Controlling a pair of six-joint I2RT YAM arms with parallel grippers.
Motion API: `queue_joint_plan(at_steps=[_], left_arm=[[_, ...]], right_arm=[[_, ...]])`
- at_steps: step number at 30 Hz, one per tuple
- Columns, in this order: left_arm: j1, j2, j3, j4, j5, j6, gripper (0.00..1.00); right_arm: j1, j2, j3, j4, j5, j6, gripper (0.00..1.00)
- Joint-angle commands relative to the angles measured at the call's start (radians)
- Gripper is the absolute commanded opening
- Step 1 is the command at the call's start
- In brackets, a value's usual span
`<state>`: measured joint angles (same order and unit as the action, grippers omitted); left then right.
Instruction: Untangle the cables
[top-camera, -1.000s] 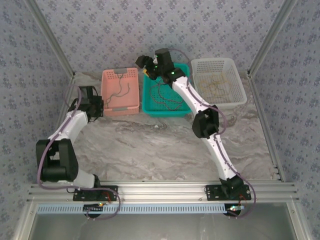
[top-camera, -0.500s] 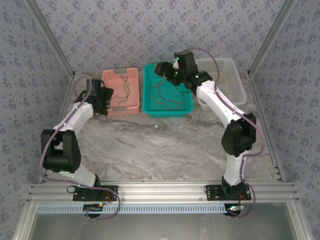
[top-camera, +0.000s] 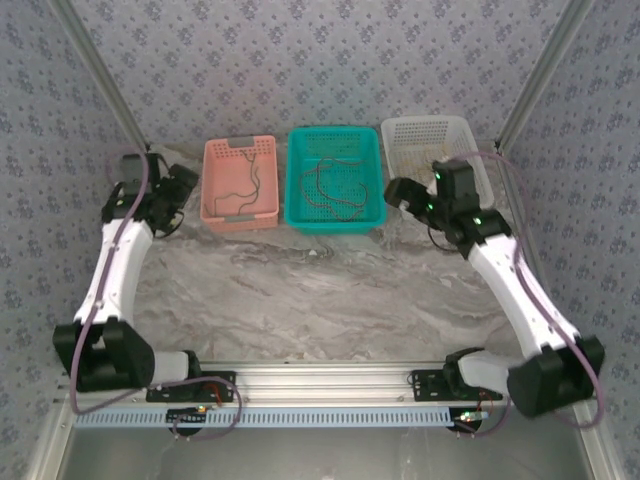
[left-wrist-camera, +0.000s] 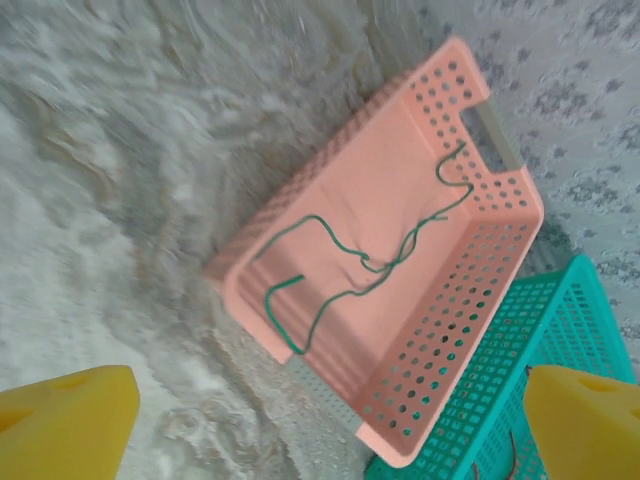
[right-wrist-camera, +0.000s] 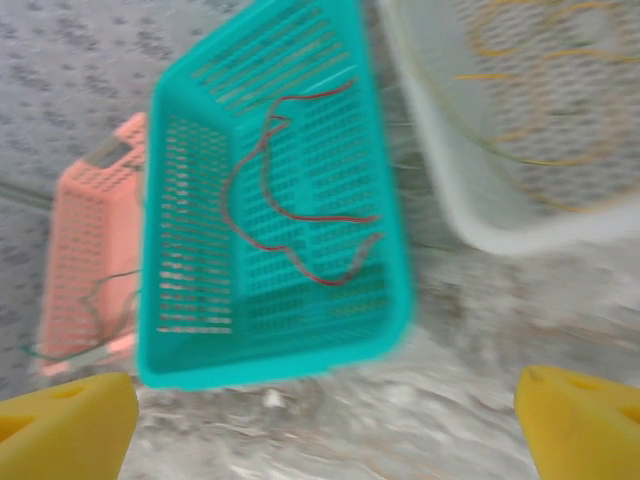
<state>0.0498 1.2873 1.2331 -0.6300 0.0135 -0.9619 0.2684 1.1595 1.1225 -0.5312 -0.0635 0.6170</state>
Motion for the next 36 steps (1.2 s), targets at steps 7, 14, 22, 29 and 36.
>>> queue_joint_plan(at_steps=[7, 14, 22, 29, 36], left_arm=[[-0.045, -0.378, -0.296, -0.117, -0.232, 0.210, 0.99], [-0.107, -0.571, -0.601, 0.138, -0.487, 0.617, 0.99], [-0.090, -0.643, -0.901, 0.609, -0.391, 0.846, 0.99], [-0.049, -0.425, -1.035, 1.019, -0.343, 0.799, 0.99], [-0.008, -0.149, -0.976, 1.257, -0.198, 0.801, 0.99]], right_arm=[[-0.023, -0.289, -0.214, -0.375, 0.603, -0.079, 0.99], [-0.094, -0.476, -0.615, 0.239, 0.565, -0.482, 0.99], [-0.190, -0.298, -0.865, 0.814, 0.457, -0.489, 0.99], [-0.273, -0.080, -0.909, 1.145, 0.316, -0.508, 0.99], [-0.323, 0.125, -0.826, 1.274, 0.210, -0.541, 0.99]])
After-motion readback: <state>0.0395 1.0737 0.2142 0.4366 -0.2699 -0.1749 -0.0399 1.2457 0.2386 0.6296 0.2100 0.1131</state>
